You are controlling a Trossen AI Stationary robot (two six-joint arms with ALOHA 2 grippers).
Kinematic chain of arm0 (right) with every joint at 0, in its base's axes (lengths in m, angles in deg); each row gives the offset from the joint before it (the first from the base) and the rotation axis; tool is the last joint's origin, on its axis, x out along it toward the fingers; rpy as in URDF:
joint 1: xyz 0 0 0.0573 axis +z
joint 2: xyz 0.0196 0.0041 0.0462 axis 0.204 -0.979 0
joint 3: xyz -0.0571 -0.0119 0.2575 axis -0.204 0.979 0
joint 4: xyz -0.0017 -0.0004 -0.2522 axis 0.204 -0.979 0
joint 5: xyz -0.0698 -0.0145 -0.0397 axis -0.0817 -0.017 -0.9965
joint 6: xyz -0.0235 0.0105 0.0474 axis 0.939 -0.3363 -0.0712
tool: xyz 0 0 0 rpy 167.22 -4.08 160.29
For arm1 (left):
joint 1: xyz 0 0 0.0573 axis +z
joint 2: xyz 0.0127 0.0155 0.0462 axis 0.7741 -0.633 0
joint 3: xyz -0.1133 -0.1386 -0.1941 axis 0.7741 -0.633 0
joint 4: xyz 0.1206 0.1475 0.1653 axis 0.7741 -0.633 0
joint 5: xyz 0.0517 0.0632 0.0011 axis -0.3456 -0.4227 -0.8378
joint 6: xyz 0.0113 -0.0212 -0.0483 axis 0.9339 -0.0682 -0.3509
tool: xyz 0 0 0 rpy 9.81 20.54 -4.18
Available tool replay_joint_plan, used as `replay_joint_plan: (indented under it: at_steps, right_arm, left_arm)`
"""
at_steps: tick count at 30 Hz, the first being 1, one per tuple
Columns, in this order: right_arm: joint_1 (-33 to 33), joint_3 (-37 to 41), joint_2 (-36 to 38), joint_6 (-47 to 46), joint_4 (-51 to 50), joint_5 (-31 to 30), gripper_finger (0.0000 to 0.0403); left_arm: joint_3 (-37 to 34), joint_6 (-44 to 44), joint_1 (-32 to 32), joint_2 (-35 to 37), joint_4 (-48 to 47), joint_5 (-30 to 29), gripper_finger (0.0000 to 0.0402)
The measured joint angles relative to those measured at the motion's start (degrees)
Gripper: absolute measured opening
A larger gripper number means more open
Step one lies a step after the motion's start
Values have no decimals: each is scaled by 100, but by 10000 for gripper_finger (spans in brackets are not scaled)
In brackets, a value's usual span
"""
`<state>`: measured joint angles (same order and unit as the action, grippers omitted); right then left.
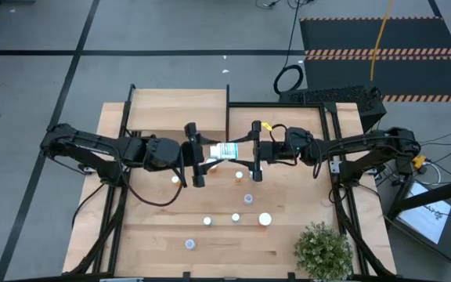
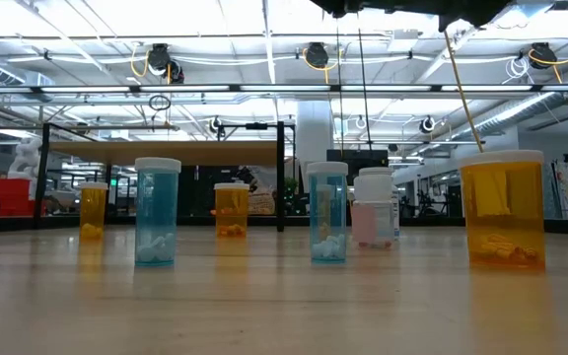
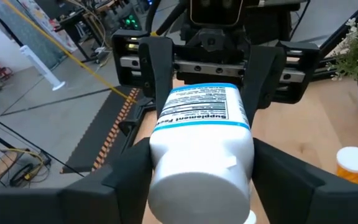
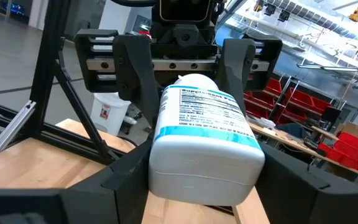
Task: Pick and place medicine bottles onto shelf by color
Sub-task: Put the bottom white pill bottle on the shelf
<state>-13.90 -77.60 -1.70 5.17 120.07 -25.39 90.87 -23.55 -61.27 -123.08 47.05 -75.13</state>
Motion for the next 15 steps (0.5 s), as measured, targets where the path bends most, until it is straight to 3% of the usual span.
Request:
replay_joint_plan:
  at_steps: [8,15]
  right_arm:
    - [33,0,0,-76,-52,-9,243]
    - [35,0,0,-333,-95,-25,279]
  left_arm:
    - [0,-101,0,0,-11,13,251]
    - [0,-283,-9,0,-20,13,239]
